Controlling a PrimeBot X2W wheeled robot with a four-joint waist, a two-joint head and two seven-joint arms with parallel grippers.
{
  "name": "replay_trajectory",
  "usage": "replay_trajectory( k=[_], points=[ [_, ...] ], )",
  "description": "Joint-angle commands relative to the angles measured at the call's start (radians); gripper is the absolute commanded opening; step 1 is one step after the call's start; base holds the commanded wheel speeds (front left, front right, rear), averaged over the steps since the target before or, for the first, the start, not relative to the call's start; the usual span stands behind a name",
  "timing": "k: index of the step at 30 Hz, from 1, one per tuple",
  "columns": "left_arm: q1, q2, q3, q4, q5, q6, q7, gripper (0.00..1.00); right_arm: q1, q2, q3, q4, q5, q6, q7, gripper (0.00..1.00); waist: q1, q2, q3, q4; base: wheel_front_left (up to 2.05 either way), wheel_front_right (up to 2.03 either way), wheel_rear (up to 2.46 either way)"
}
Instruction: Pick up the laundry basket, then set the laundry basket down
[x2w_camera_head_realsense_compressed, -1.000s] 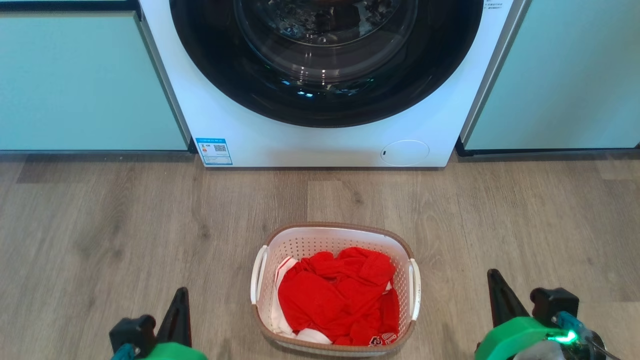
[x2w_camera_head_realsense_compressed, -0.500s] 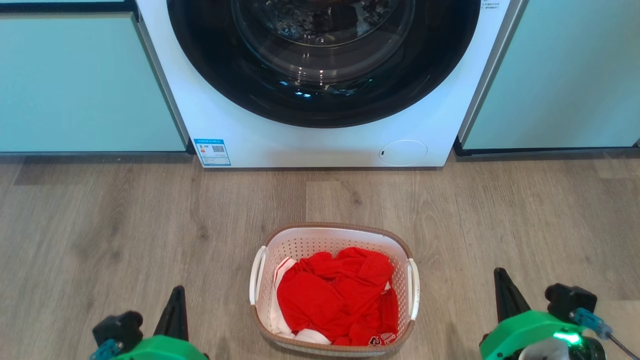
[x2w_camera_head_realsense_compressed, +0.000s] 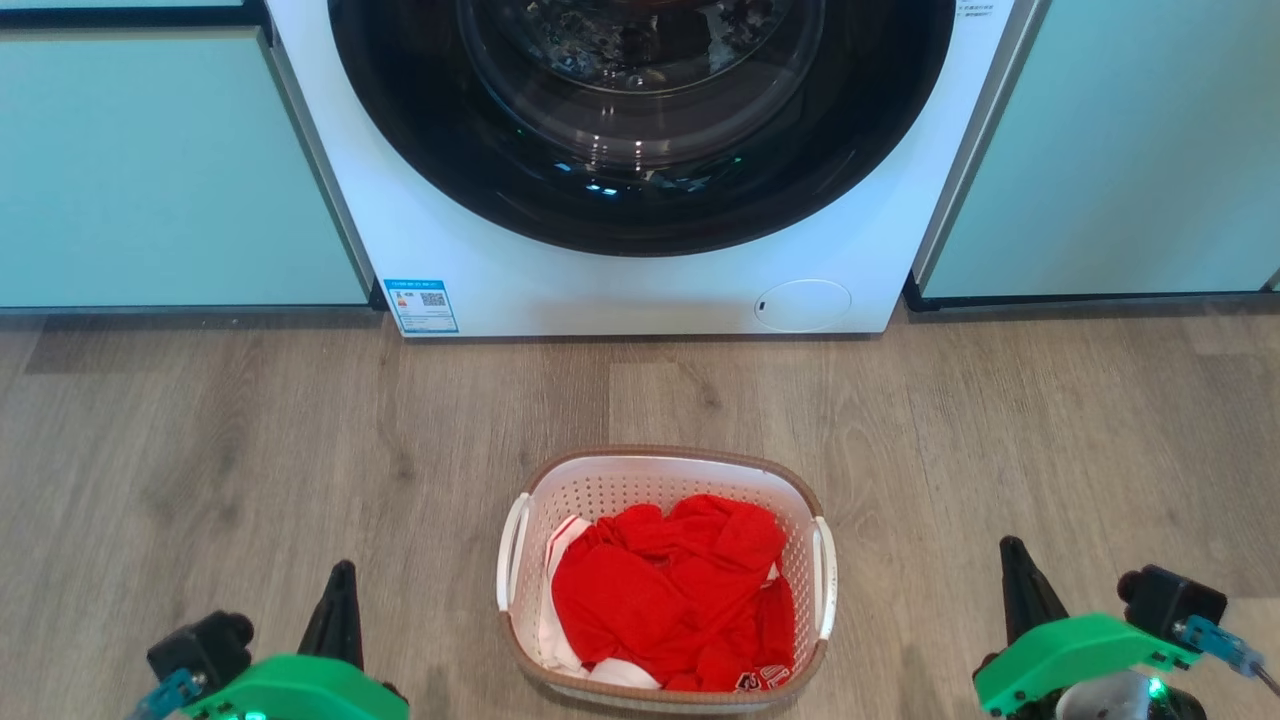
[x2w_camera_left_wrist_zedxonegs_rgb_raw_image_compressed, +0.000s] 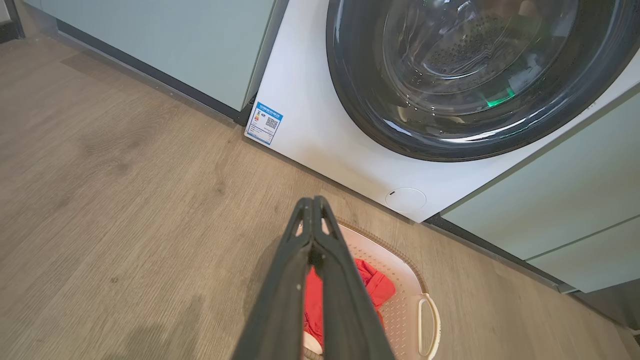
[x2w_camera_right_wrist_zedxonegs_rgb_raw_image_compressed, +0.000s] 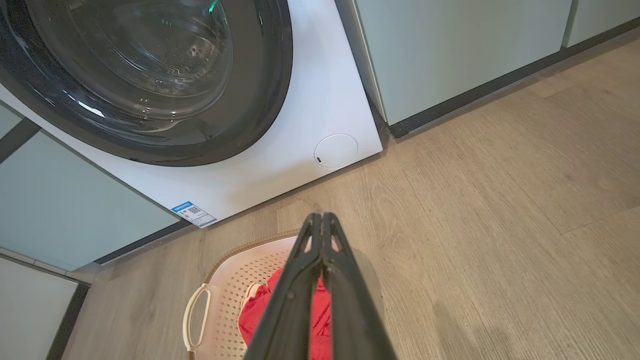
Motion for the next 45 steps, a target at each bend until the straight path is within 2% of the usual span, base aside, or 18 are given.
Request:
replay_trajectory(
  k=[1,45],
  points=[
    [-0.055,0.010,0.017,-0.030,-0.023,-0.006,0.002,0.00,-0.054,-0.016,-0.002,-0.037,0.024,0.000,0.004,0.00,0.0000,0.0000,0.000,0.000,0.00,0.00,0.00],
    [-0.136,0.013,0.095,-0.028,-0.521,-0.052,0.124,0.00,-0.102,-0.025,-0.056,-0.062,0.533,0.000,0.125,0.00,0.0000,0.0000,-0.002,-0.017,0.00,0.00,0.00]
  ],
)
